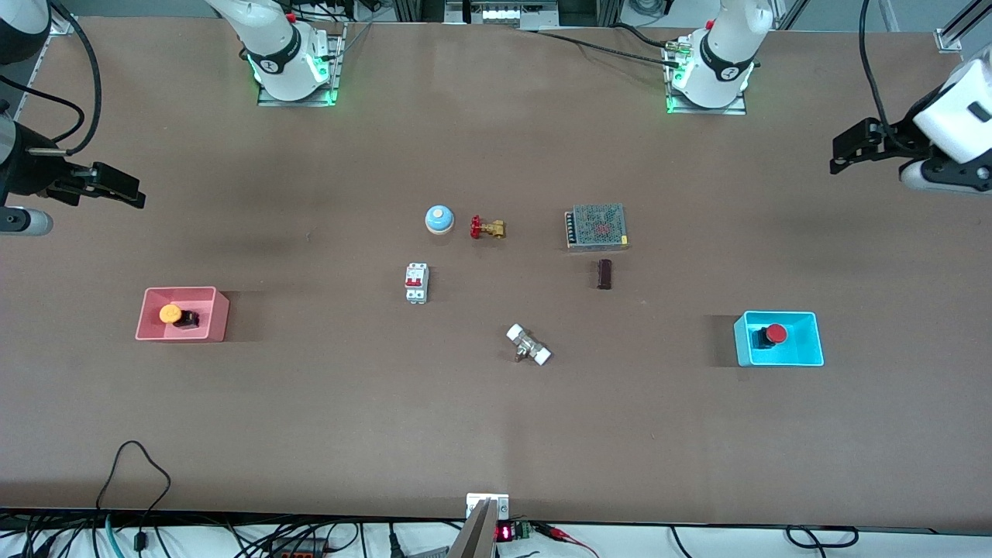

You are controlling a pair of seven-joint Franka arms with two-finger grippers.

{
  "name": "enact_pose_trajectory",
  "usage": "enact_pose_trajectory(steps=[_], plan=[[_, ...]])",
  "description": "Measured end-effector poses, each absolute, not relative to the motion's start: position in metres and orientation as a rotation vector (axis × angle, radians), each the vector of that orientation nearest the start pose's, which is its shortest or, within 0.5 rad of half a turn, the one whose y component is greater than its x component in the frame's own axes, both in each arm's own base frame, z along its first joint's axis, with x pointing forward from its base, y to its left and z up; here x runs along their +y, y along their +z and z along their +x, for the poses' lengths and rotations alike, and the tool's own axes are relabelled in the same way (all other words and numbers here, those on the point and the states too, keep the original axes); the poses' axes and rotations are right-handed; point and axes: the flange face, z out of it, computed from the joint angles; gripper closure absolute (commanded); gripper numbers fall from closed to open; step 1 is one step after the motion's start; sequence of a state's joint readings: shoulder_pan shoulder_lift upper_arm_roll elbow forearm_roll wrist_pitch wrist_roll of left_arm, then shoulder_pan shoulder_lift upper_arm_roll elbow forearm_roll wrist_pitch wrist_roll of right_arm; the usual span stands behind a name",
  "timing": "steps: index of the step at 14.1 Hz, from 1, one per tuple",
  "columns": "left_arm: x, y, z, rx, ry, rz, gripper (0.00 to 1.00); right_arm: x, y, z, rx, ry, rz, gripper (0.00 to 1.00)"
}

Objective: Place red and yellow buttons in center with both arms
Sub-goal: 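Move the right gripper to the pink tray while the left gripper reaches the cyan tray, then lower both grippers and grasp the yellow and red buttons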

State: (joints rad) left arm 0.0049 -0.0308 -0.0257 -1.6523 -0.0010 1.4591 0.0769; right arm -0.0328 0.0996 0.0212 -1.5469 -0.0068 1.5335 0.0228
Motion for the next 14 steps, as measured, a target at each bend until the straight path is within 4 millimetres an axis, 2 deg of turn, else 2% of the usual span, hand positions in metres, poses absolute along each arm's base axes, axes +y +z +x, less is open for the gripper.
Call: enact_pose_trajectory(steps=[3, 6, 10, 14], plan=[[0.0, 0.548, 0.551, 0.123, 0.381, -3.126, 0.0, -0.01, 0.552, 0.592, 0.057, 0.182, -3.141, 0.0], [0.032, 0.491, 0.59, 0.052, 0.342, -3.141, 0.0, -0.023, 0.512, 0.608, 0.055, 0.197, -3.152, 0.0], [0.039, 0.408, 0.638, 0.063, 0.211, -3.138, 0.0, -0.067, 0.446, 0.636, -0.012, 0.19, -3.218, 0.0], [0.041, 0.333, 0.668, 0.127, 0.105, -3.099, 0.01, -0.112, 0.38, 0.66, -0.04, 0.1, -3.221, 0.0]])
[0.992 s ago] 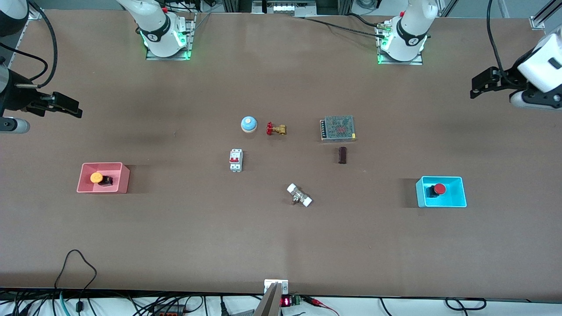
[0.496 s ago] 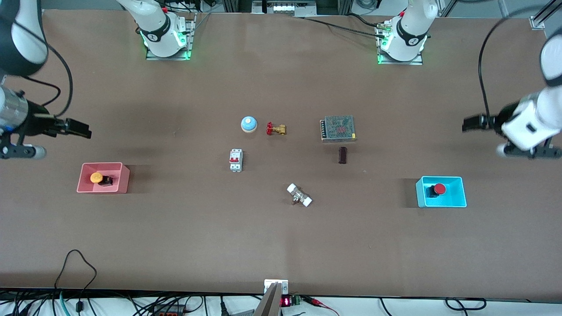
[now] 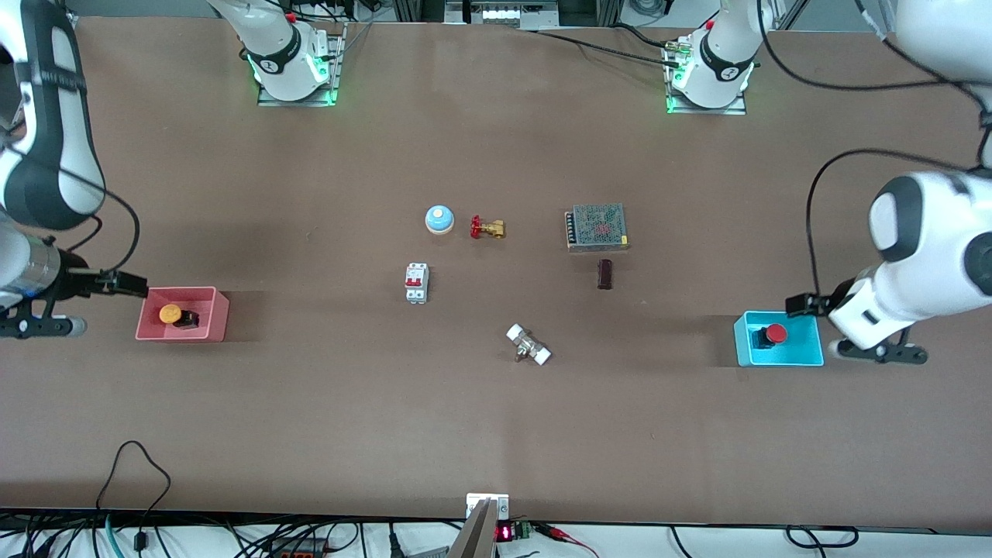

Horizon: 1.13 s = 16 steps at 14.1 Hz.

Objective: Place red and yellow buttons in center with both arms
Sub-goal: 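Lower both grippers and grasp the yellow and red buttons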

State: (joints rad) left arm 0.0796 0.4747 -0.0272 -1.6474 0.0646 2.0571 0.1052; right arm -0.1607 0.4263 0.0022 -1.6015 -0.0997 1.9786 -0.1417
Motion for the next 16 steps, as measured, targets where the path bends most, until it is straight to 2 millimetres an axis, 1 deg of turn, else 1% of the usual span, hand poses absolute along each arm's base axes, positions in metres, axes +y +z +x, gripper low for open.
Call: enact_pose_trajectory(steps=[2, 4, 7, 11, 13, 16], plan=[[0.043, 0.312, 0.673, 0.127, 0.087, -3.099, 0.04, -0.12, 0.354, 0.669, -0.047, 0.06, -3.222, 0.0], [0.045, 0.297, 0.676, 0.126, 0.076, -3.101, 0.05, -0.118, 0.336, 0.675, -0.059, 0.025, -3.223, 0.0], [0.045, 0.275, 0.679, 0.127, 0.027, -3.102, 0.06, -0.11, 0.313, 0.677, -0.081, 0.059, -3.212, 0.0], [0.05, 0.24, 0.674, 0.115, -0.018, -3.105, 0.07, -0.106, 0.278, 0.676, -0.096, 0.13, -3.199, 0.0], [0.054, 0.228, 0.672, 0.093, -0.008, -3.113, 0.07, -0.107, 0.267, 0.675, -0.097, 0.145, -3.196, 0.0], [0.052, 0.22, 0.667, 0.051, 0.013, -3.144, 0.08, -0.109, 0.253, 0.674, -0.096, 0.164, -3.192, 0.0]])
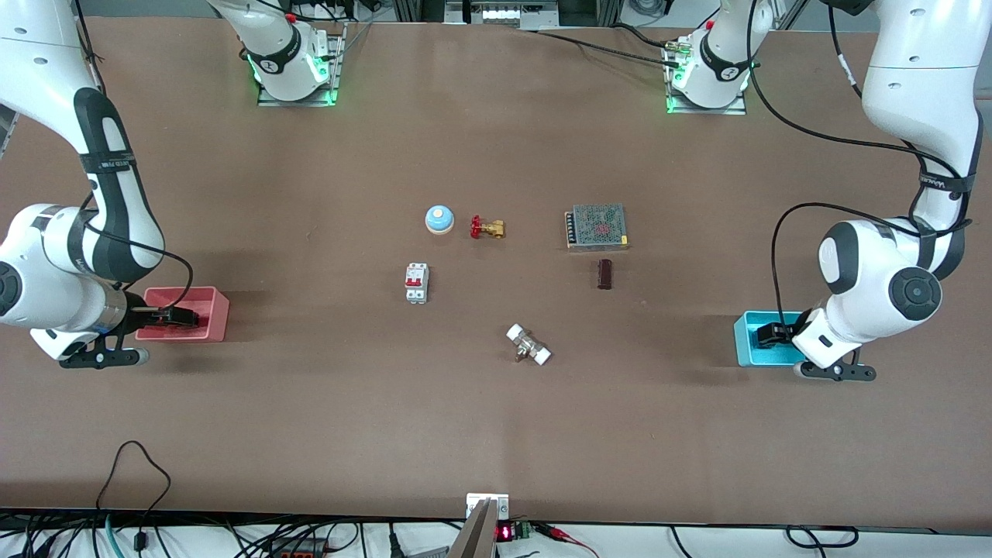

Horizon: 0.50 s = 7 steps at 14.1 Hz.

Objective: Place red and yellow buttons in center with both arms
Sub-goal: 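Lower both grippers and grasp the yellow and red buttons, then lift the yellow button with the right gripper while the left gripper lifts the red button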

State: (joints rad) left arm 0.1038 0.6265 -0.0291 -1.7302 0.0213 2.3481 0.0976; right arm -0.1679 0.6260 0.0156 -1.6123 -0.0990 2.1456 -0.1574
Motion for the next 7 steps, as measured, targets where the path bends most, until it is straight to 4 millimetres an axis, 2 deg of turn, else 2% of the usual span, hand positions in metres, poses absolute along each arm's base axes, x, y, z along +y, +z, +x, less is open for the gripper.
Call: enact_pose_trajectory(steps=[2, 3, 4, 6, 7], plan=[[0.05, 0.216, 0.665, 0.033, 0.023, -3.159, 0.2, -0.11, 0.243, 0.672, -0.096, 0.184, -3.189, 0.0], [0.049, 0.215, 0.663, 0.029, 0.029, -3.162, 0.29, -0.11, 0.239, 0.672, -0.095, 0.193, -3.188, 0.0], [0.049, 0.213, 0.662, 0.029, 0.036, -3.163, 0.46, -0.111, 0.236, 0.671, -0.094, 0.201, -3.186, 0.0], [0.049, 0.211, 0.66, 0.029, 0.041, -3.163, 0.64, -0.111, 0.23, 0.67, -0.095, 0.214, -3.184, 0.0], [0.049, 0.211, 0.66, 0.03, 0.04, -3.163, 0.73, -0.111, 0.228, 0.67, -0.095, 0.219, -3.183, 0.07]])
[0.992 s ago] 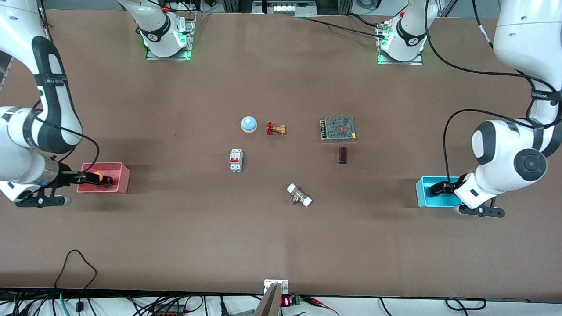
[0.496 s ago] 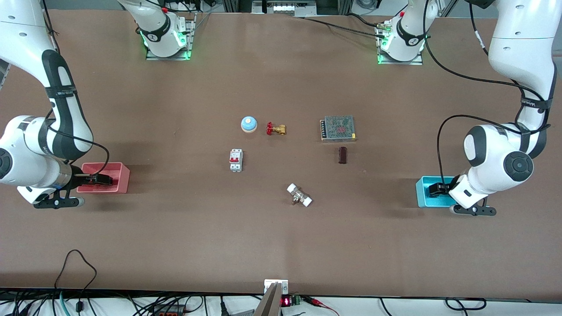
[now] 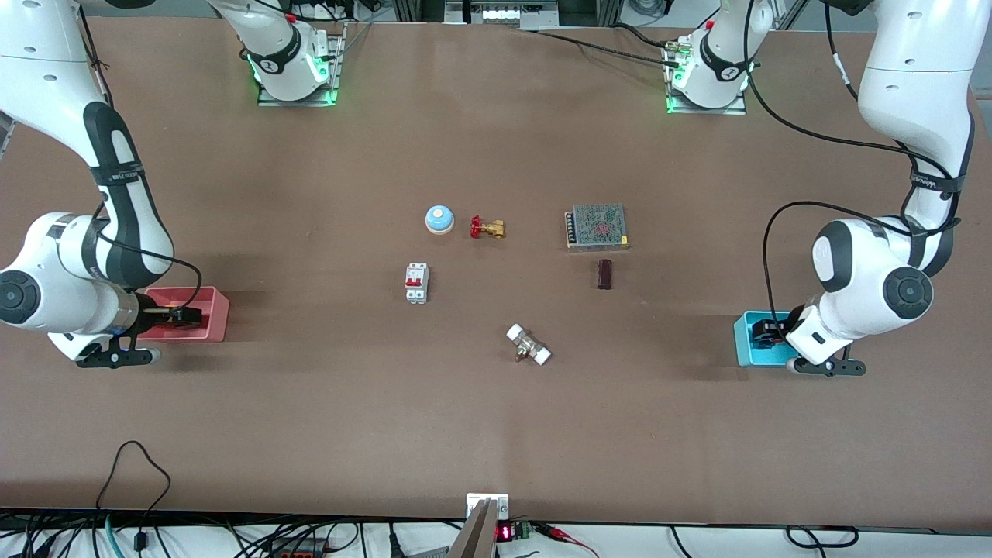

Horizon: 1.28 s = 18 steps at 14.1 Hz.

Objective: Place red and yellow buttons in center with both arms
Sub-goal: 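Lift the yellow button with the right gripper while the left gripper lifts the red button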

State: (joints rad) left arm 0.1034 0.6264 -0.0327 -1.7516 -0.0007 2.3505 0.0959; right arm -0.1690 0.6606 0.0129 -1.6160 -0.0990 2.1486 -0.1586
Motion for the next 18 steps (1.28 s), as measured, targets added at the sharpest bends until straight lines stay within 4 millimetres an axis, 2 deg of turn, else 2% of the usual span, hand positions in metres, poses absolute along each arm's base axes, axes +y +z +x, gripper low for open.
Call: enact_pose_trajectory(steps=[1, 3, 5, 7, 9, 11, 12, 14, 16, 18], plan=[[0.048, 0.211, 0.661, 0.032, 0.04, -3.163, 0.76, -0.111, 0.227, 0.669, -0.095, 0.223, -3.182, 0.15], [0.048, 0.216, 0.663, 0.039, 0.026, -3.163, 0.77, -0.112, 0.226, 0.668, -0.091, 0.229, -3.181, 0.3], [0.047, 0.23, 0.666, 0.045, 0.013, -3.162, 0.77, -0.115, 0.225, 0.666, -0.097, 0.234, -3.179, 0.38], [0.044, 0.262, 0.67, 0.055, 0.055, -3.164, 0.77, -0.117, 0.223, 0.665, -0.1, 0.239, -3.178, 0.54], [0.04, 0.305, 0.672, 0.069, 0.115, -3.167, 0.77, -0.118, 0.223, 0.664, -0.101, 0.241, -3.177, 0.77], [0.026, 0.345, 0.67, 0.103, 0.163, -3.17, 0.79, -0.118, 0.222, 0.664, -0.101, 0.245, -3.176, 0.86], [0.012, 0.357, 0.667, 0.127, 0.187, -3.172, 0.79, -0.118, 0.221, 0.663, -0.106, 0.247, -3.175, 0.88], [-0.032, 0.364, 0.661, 0.119, 0.237, -3.173, 0.79, -0.118, 0.22, 0.662, -0.125, 0.251, -3.173, 0.88], [-0.092, 0.356, 0.654, 0.031, 0.272, -3.162, 0.8, -0.118, 0.221, 0.663, -0.144, 0.248, -3.172, 0.88], [-0.156, 0.345, 0.644, -0.042, 0.275, -3.147, 0.8, -0.117, 0.235, 0.666, -0.181, 0.236, -3.172, 0.88]])
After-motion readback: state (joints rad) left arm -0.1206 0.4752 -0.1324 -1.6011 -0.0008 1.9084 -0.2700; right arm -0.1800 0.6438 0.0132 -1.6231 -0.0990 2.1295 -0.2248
